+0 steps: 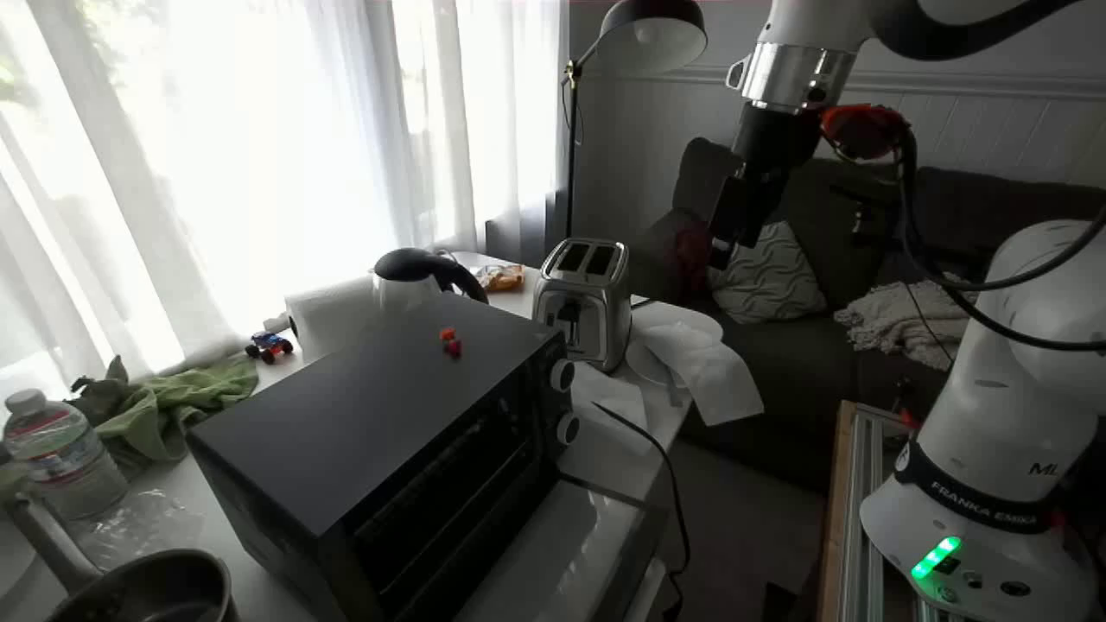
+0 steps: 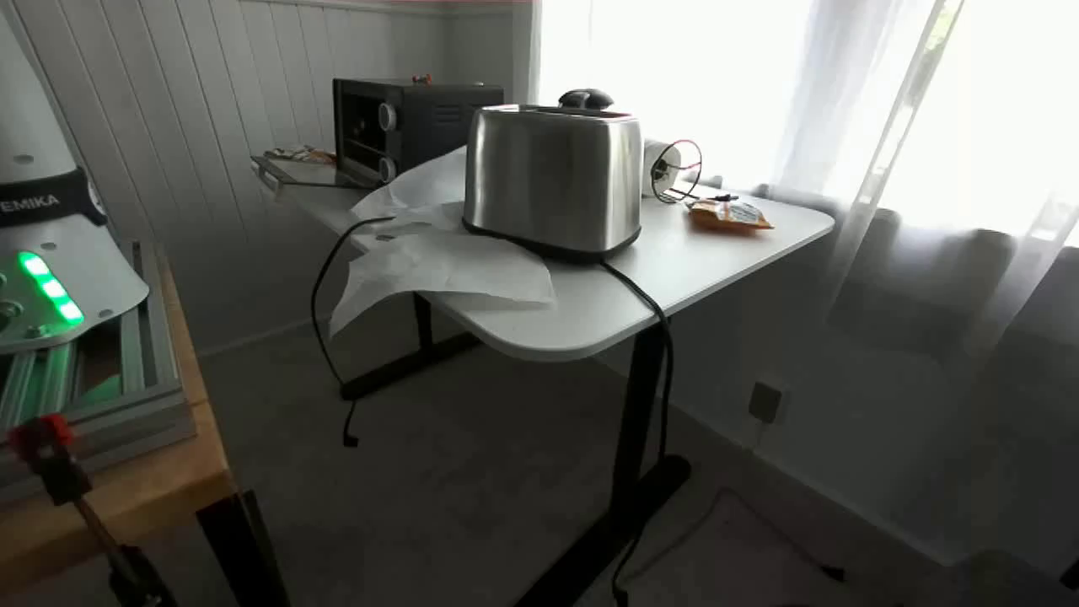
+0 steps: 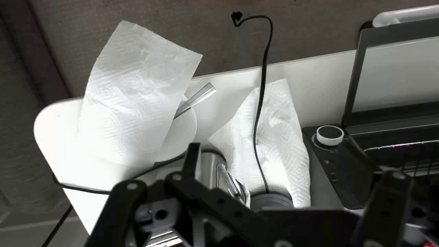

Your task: Put the white and orange packet in the toaster oven.

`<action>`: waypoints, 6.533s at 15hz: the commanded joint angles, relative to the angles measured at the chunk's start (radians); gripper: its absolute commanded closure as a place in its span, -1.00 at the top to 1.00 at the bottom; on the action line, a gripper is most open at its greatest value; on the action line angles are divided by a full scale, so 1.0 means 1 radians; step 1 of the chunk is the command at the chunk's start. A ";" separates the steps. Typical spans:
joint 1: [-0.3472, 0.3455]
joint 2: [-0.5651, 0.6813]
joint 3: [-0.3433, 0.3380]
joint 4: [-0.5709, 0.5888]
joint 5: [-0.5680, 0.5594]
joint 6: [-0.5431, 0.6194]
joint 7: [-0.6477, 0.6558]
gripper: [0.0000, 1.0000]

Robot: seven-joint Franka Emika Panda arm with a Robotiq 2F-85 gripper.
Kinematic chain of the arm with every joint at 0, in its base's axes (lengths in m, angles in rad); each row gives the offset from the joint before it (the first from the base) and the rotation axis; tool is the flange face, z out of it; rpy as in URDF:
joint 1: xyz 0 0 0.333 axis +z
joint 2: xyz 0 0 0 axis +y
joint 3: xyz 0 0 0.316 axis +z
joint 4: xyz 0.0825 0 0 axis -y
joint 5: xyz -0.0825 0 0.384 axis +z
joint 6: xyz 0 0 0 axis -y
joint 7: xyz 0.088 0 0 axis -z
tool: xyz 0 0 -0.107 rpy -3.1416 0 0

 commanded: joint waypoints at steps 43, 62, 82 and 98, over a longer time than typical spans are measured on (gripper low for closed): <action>0.460 0.583 0.127 0.277 0.174 0.322 -0.503 1.00; 0.466 1.018 0.318 0.577 0.176 0.332 -0.864 1.00; 0.464 1.339 0.467 0.731 0.122 0.591 -0.902 1.00; 0.451 1.333 0.502 0.743 0.149 0.558 -0.710 1.00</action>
